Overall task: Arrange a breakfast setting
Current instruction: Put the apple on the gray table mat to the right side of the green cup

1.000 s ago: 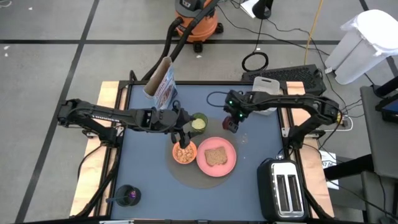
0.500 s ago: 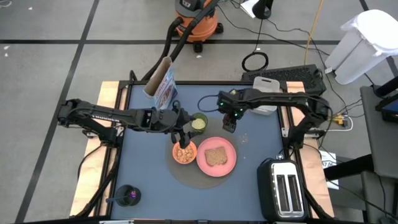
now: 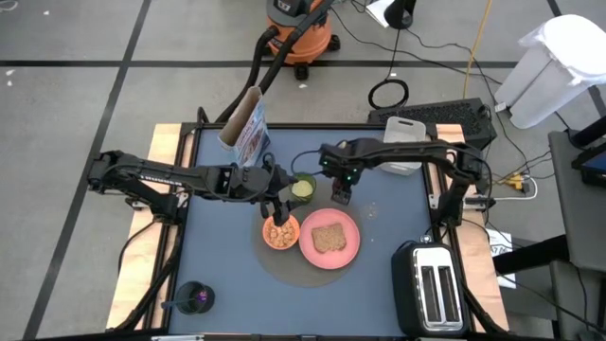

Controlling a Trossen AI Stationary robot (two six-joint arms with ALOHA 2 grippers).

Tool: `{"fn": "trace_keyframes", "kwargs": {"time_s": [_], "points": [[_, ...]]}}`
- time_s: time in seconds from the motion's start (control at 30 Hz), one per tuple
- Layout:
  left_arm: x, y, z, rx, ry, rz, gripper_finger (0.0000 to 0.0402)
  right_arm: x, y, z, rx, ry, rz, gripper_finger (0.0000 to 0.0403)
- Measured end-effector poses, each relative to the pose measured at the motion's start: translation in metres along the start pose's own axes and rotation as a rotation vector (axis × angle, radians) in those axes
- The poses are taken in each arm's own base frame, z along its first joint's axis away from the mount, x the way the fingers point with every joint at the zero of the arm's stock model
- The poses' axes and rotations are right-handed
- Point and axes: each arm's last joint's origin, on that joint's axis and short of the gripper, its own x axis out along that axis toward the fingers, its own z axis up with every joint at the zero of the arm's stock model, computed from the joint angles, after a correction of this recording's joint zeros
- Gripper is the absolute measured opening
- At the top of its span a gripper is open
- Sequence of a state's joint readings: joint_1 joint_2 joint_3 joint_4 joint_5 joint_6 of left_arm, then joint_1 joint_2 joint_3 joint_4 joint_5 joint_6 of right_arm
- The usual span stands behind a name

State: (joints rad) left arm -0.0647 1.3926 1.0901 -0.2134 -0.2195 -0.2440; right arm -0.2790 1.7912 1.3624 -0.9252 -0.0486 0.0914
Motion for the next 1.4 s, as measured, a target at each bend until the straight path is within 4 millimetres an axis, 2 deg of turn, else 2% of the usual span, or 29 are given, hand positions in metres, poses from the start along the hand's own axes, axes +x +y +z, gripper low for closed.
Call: {"fn": "trace_keyframes", "kwargs": {"time_s": [0.27, 1.4], "points": [[0.000, 0.000, 0.000, 0.000, 0.000, 0.000, 0.0337, 0.019, 0.005, 0.003, -0.012, 0.044, -0.002, 0.0254], [0.000, 0.000, 0.000, -0.001, 0.000, 0.000, 0.0337, 0.029, 0.005, 0.000, -0.018, 0.017, 0.007, 0.0257]]}}
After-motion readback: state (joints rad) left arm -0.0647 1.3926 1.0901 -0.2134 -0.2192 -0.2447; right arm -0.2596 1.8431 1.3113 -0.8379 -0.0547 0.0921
